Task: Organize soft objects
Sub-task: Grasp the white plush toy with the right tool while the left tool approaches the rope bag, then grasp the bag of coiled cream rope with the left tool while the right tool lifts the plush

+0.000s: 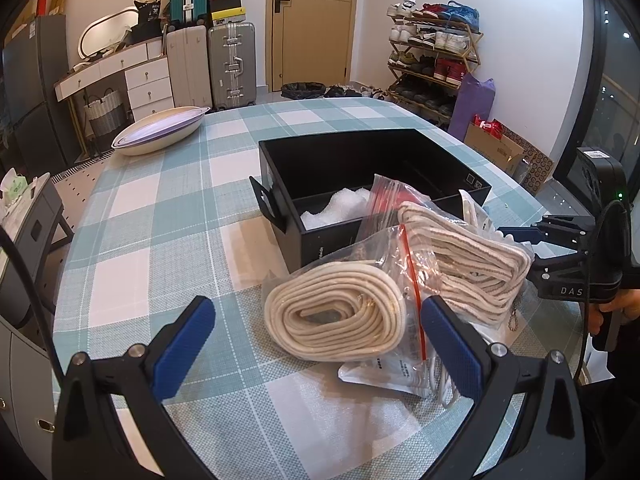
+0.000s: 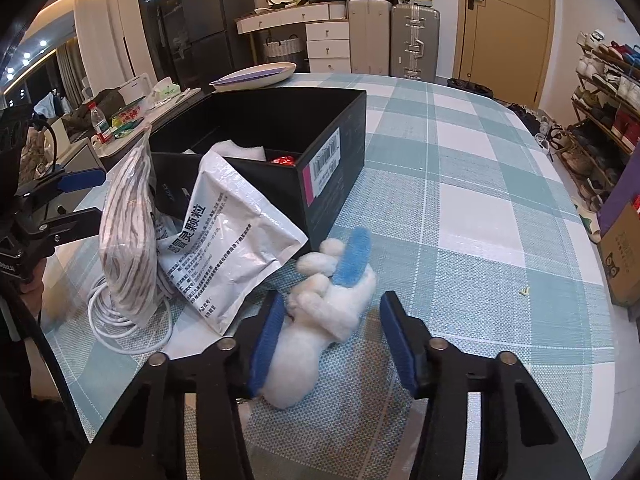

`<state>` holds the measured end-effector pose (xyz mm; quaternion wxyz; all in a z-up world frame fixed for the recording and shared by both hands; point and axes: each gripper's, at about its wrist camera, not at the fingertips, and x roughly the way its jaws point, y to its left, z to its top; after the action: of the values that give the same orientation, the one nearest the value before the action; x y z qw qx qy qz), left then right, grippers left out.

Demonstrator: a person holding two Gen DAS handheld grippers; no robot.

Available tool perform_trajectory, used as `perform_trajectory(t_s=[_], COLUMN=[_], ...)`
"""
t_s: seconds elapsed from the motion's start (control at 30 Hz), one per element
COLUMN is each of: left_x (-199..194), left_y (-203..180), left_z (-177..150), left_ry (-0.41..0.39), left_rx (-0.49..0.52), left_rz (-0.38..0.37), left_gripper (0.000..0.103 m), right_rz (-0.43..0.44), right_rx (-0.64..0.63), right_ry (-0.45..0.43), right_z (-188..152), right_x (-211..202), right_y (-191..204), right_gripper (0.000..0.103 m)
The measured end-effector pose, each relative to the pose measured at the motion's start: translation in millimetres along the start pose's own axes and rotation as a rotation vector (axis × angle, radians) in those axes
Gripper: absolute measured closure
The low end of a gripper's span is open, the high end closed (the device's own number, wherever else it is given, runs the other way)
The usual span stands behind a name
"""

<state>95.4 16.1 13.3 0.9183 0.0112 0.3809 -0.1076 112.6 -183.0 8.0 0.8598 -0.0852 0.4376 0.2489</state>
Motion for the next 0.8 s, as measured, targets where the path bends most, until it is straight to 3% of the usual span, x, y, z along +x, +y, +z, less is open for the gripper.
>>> perform_trajectory(t_s=[0.17, 0.27, 0.33, 0.53, 0.7, 0.8], left_x=[1.6, 3.3, 5.5, 14.9, 21.9, 24.7], left_y=[1.3, 2.7, 4.1, 10.7, 14.2, 17.0], left_z=[-1.1, -3.3, -4.1, -7.0, -9.2, -11.0], left_ry=[0.008, 0.027, 0.03, 0.046, 0.055, 0.06], left_rx=[-0.005, -0.014, -0.032, -0.094, -0.142, -0.166], left_rz=[-0.021, -0.09, -0.11, -0.136, -0.164, -0.174], left_gripper=[0.0, 0.0, 0.0, 0.0, 0.0, 0.0], right_rz=[0.002, -0.006, -0.007, -0.003, -0.004, -0.028], right_rx=[0.005, 0.002, 0.002, -0.025, -0.01, 0.012], right_ry=[-0.019, -0.054, -0.075, -0.127, -0.099, -0.075], right_z=[-1.1, 0.4, 1.6, 2.8, 1.9, 1.0], right_x=[-4.8, -11.8, -15.9, -26.3, -21.5, -17.8], right_y=[0.3, -0.2, -0.9, 3.2, 0.9, -4.4], right_gripper=[0.064, 0.065, 0.075, 0.08, 0.08, 0.072])
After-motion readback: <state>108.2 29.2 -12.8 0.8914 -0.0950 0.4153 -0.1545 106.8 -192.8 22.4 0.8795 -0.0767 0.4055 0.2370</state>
